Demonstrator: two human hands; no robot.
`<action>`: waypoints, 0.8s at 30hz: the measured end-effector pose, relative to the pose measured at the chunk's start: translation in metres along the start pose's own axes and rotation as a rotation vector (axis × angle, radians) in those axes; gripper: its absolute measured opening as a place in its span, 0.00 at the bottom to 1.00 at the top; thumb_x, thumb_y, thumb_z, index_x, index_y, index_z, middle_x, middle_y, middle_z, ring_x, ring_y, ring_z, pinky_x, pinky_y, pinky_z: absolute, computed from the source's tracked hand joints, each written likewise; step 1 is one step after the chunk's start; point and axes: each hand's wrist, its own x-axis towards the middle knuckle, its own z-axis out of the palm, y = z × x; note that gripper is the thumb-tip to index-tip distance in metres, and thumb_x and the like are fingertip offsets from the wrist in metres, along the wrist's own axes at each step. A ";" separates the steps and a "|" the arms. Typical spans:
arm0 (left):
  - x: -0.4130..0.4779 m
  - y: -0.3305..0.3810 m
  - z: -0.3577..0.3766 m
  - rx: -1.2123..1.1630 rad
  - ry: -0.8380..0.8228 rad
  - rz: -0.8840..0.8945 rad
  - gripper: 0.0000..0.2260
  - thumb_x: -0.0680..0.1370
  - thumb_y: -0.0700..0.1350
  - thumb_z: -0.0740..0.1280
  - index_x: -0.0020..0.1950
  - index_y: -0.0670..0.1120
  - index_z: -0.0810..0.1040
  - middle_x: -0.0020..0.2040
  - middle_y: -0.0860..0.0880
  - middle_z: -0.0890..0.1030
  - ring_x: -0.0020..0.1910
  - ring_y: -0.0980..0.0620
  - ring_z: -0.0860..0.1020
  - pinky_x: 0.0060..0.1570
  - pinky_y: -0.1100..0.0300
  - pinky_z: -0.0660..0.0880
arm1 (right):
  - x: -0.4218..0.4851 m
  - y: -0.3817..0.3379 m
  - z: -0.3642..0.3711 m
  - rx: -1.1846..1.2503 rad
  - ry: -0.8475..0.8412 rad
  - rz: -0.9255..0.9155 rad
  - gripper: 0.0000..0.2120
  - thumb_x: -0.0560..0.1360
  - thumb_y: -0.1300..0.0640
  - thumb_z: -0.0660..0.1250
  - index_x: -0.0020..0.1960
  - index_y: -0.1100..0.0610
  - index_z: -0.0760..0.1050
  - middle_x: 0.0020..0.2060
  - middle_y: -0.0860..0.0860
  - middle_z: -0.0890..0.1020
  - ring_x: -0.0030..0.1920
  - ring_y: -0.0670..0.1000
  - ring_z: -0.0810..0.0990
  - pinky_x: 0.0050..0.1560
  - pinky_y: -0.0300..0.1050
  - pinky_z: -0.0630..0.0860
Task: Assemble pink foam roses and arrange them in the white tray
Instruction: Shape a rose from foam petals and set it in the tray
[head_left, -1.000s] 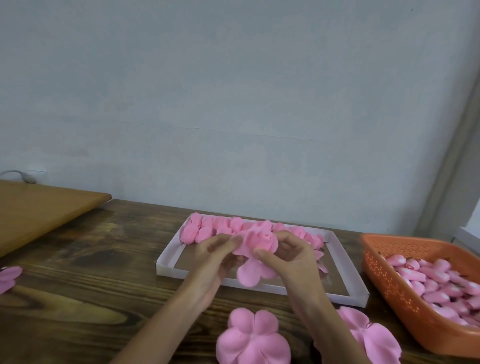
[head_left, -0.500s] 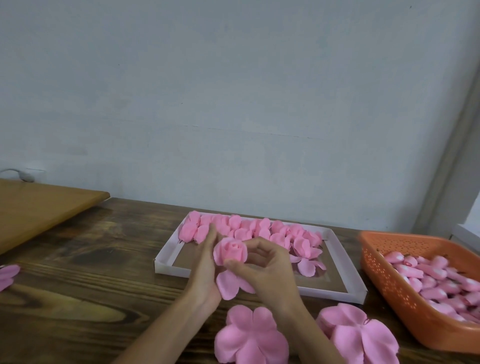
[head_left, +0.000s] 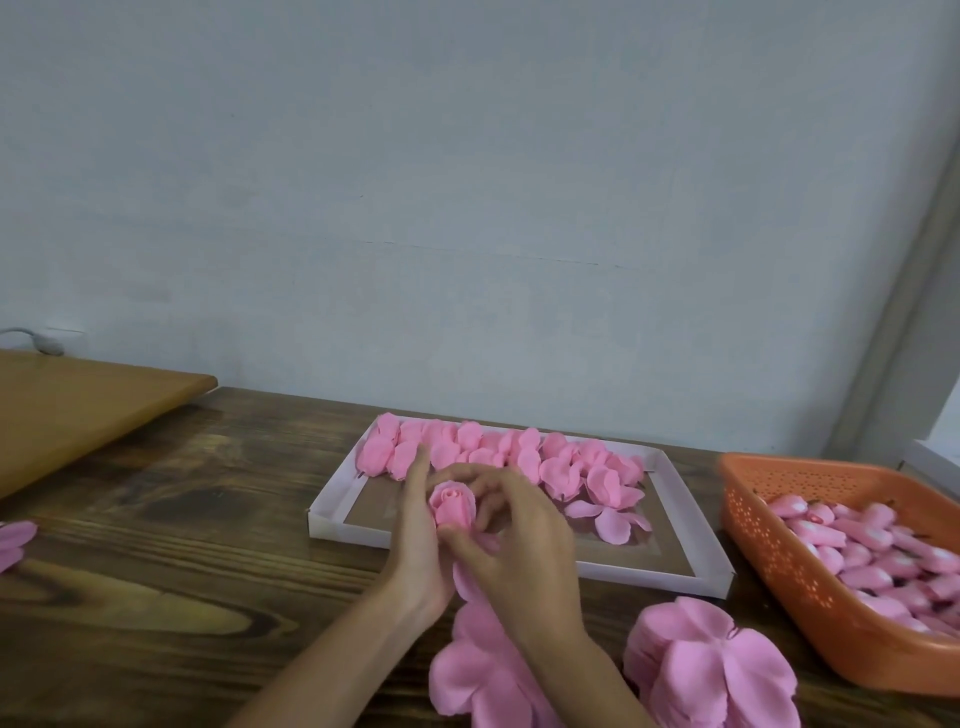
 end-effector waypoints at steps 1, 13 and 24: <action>-0.001 0.000 0.001 0.030 -0.006 -0.015 0.23 0.77 0.65 0.67 0.33 0.48 0.78 0.34 0.47 0.75 0.32 0.51 0.78 0.34 0.60 0.75 | -0.001 0.000 0.001 -0.086 0.022 -0.016 0.16 0.66 0.49 0.77 0.49 0.45 0.74 0.41 0.41 0.78 0.45 0.44 0.76 0.42 0.43 0.76; 0.012 0.018 -0.017 0.073 0.159 0.084 0.25 0.80 0.60 0.68 0.28 0.48 0.73 0.31 0.49 0.74 0.30 0.50 0.78 0.32 0.58 0.78 | 0.002 -0.002 -0.014 -0.334 -0.164 -0.402 0.12 0.70 0.51 0.69 0.53 0.42 0.81 0.54 0.43 0.74 0.56 0.49 0.70 0.54 0.45 0.73; 0.021 0.023 -0.023 -0.074 0.074 0.041 0.30 0.80 0.67 0.62 0.31 0.44 0.75 0.28 0.46 0.71 0.24 0.49 0.68 0.31 0.61 0.67 | 0.003 0.004 -0.015 -0.294 -0.190 -0.427 0.10 0.71 0.59 0.76 0.46 0.45 0.86 0.56 0.46 0.79 0.59 0.50 0.74 0.55 0.49 0.76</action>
